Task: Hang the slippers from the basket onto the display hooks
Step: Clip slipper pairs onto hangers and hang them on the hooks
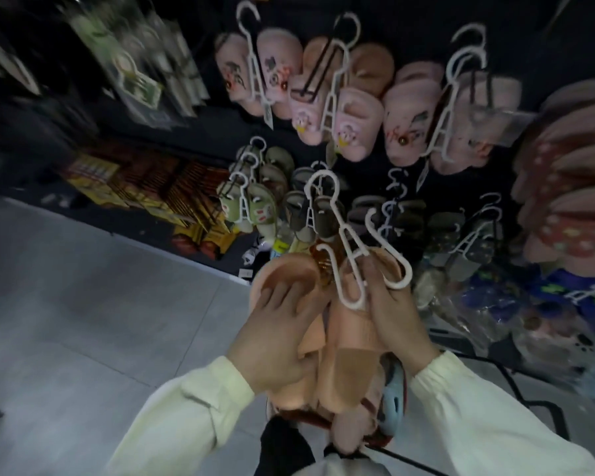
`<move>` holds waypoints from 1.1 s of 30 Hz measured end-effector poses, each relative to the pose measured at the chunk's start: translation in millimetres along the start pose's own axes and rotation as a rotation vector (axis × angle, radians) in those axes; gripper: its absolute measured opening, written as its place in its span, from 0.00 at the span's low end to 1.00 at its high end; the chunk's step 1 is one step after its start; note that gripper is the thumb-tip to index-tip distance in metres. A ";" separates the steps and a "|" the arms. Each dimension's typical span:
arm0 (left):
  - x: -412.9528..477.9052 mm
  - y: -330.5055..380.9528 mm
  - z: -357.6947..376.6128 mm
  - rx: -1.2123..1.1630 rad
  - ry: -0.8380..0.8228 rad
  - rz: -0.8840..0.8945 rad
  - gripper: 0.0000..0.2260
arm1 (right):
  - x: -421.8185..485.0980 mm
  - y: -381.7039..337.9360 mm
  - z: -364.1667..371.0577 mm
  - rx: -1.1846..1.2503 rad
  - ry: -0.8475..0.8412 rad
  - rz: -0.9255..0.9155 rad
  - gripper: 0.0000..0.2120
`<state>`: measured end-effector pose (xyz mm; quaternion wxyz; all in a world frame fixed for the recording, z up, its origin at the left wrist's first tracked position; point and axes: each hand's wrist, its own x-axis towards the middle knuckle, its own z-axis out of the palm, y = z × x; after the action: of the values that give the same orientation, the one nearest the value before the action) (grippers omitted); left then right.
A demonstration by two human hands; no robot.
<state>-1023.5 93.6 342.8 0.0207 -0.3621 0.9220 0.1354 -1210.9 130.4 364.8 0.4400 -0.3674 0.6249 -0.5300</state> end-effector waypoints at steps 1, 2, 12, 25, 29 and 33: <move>-2.1 4.6 -9.4 0.001 0.010 -0.014 0.42 | -2.7 -7.8 -1.2 0.002 -0.005 -0.007 0.18; -4.6 9.4 -17.9 0.000 0.016 -0.026 0.43 | -5.9 -15.6 -2.0 0.004 -0.013 -0.007 0.18; -10.5 59.8 -59.8 0.041 0.185 0.028 0.48 | -35.6 -75.4 -32.8 -0.058 0.022 -0.038 0.19; 9.9 109.6 -85.0 -0.065 0.417 0.063 0.48 | -58.9 -108.7 -68.8 0.012 0.083 -0.316 0.21; 18.5 111.7 -86.9 -0.111 0.381 0.095 0.45 | -60.5 -108.9 -77.1 0.067 0.089 -0.312 0.19; 26.1 112.0 -92.4 -0.053 0.394 0.129 0.44 | -64.4 -111.3 -83.8 0.043 0.081 -0.359 0.17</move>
<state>-1112.6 130.4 454.4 -0.1783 -0.3221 0.9256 0.0874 -1268.4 199.7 489.1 0.3206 -0.4421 0.5550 -0.6275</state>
